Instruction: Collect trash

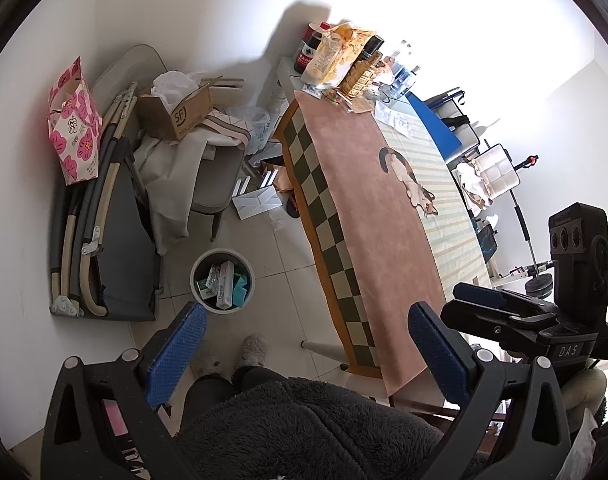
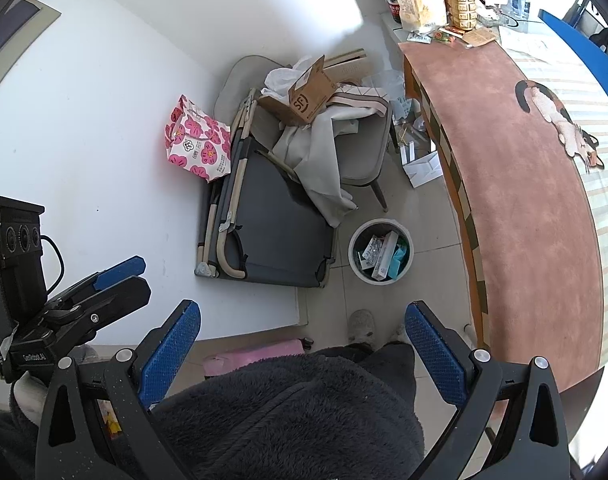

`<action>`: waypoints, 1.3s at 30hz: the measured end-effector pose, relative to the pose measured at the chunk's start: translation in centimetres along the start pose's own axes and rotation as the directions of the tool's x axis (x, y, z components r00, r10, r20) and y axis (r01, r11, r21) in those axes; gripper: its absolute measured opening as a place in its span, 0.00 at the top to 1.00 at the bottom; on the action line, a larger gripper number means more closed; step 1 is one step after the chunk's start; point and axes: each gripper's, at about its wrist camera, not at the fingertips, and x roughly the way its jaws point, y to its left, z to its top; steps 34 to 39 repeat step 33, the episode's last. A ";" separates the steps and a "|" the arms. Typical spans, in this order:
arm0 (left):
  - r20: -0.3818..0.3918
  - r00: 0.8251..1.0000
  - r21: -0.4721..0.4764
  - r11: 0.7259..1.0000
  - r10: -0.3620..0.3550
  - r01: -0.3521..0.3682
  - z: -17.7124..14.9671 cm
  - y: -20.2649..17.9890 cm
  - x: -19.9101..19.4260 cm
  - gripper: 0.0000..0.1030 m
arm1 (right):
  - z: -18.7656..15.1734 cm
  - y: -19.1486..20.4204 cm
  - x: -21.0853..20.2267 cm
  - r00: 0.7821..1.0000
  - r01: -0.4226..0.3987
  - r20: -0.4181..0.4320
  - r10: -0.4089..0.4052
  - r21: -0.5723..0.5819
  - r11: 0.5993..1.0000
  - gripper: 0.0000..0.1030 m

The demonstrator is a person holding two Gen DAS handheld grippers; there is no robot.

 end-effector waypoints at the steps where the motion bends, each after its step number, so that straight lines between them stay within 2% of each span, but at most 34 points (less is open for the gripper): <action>1: 0.000 1.000 0.001 1.000 0.001 -0.001 0.1 0.1 0.1 0.00 | 0.0 0.0 0.0 1.000 -0.001 0.000 0.001 0.001 1.000 0.00; 39: 0.004 1.000 0.004 1.000 0.003 -0.003 0.6 -0.3 0.1 0.00 | 0.9 0.9 0.3 1.000 -0.003 0.011 0.003 0.018 1.000 0.00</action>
